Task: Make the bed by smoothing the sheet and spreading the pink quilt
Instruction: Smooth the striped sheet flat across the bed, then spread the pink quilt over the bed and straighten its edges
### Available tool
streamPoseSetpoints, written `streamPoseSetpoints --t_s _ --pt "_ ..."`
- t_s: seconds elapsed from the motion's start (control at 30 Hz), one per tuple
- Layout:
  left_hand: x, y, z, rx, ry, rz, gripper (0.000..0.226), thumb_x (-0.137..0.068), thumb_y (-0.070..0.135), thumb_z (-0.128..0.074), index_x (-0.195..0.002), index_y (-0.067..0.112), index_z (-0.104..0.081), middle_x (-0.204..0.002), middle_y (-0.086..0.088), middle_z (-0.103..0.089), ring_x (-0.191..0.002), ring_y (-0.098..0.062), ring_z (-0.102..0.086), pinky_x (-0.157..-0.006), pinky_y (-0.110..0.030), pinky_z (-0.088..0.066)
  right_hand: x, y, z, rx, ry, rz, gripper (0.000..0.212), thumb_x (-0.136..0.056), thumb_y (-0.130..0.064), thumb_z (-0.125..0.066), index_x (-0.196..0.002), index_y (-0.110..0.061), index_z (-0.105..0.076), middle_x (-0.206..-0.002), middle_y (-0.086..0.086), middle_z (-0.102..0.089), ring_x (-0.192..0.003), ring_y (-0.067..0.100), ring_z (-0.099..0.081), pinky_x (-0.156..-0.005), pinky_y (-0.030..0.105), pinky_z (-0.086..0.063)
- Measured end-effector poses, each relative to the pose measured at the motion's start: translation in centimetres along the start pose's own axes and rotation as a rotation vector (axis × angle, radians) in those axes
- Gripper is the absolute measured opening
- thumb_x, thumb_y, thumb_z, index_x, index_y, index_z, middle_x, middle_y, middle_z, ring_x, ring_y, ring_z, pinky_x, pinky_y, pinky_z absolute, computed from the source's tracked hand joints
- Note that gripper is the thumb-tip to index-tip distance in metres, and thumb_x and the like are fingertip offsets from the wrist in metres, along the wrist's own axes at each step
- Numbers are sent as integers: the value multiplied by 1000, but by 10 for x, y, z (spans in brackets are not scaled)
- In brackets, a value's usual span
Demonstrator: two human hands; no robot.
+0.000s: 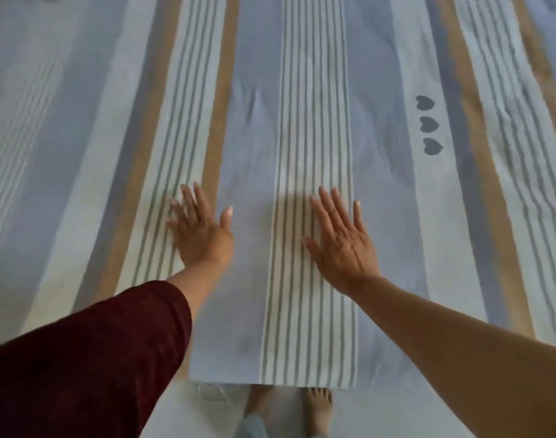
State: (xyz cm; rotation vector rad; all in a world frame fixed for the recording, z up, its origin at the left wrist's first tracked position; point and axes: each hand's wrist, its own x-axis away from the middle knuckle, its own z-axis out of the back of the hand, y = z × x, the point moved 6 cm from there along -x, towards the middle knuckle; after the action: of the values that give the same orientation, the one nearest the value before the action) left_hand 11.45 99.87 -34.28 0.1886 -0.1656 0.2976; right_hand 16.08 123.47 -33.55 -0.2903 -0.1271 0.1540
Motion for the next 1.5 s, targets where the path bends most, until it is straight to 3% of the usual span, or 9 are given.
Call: streamPoseSetpoints --t_s 0.13,0.3,0.5,0.6,0.77,0.87,0.97,1.17,1.5 --pt "11 -30 -11 -42 -99 -297 73 -92 62 -17 -153 23 -3 -161 -2 4 -148 -24 8 -118 -49 1 -8 -66 -29 22 -145 -22 77 -93 -51 -28 -155 -12 -6 -162 6 3 -149 24 11 -120 44 6" --pt "21 -137 -1 142 -50 322 75 -97 55 -23 -152 16 8 -158 -8 18 -145 -23 20 -116 -44 12 11 -170 -58 21 -310 553 73 -90 -48 -26 -154 -14 -19 -162 0 -8 -149 20 1 -121 49 -9" --pt "11 -213 36 231 -48 345 69 -99 52 -19 -152 15 4 -160 -8 9 -147 -27 9 -117 -49 6 -32 -232 -59 16 -332 272 65 -101 -47 -25 -155 -19 -4 -162 -1 10 -148 16 15 -122 42 2" --pt "23 -261 30 214 -138 437 72 -96 57 -22 -152 18 0 -160 -11 9 -147 -28 12 -116 -57 2 -30 -299 -74 83 -515 439 62 -103 -43 -27 -155 -20 -3 -162 -3 10 -148 14 14 -122 38 4" --pt "52 -358 63 564 -201 963 86 -93 65 -22 -152 9 5 -158 -15 16 -146 -28 16 -117 -48 8 -19 -406 -74 -54 -609 624 37 -102 -31 -37 -134 -25 -54 -149 -5 -42 -141 17 -32 -117 34 -25" --pt "55 -388 97 511 -129 835 74 -98 57 -20 -152 15 6 -159 -10 15 -147 -28 9 -117 -48 5 -30 -437 -72 -65 -582 476 34 -99 -38 -43 -128 -30 -59 -138 -6 -55 -130 16 -45 -111 32 -31" --pt "65 -425 122 568 -32 782 69 -99 52 -23 -153 17 1 -160 -7 11 -148 -27 2 -118 -47 -1 -30 -487 -73 91 -544 567 33 -99 -37 -41 -127 -32 -58 -132 -5 -60 -126 18 -47 -107 37 -32" --pt "99 -490 160 747 95 843 66 -99 48 -32 -151 12 -16 -158 -14 -13 -143 -29 -25 -116 -43 -24 -13 -595 -72 122 -557 653 32 -101 -34 -37 -123 -30 -60 -129 -5 -62 -122 20 -50 -103 42 -34" --pt "177 -604 221 835 206 1049 53 -100 44 -36 -141 10 -39 -144 -9 -45 -133 -24 -41 -108 -32 -30 24 -740 -71 177 -636 822 27 -96 -34 -42 -112 -31 -65 -114 0 -66 -111 23 -57 -98 40 -43"
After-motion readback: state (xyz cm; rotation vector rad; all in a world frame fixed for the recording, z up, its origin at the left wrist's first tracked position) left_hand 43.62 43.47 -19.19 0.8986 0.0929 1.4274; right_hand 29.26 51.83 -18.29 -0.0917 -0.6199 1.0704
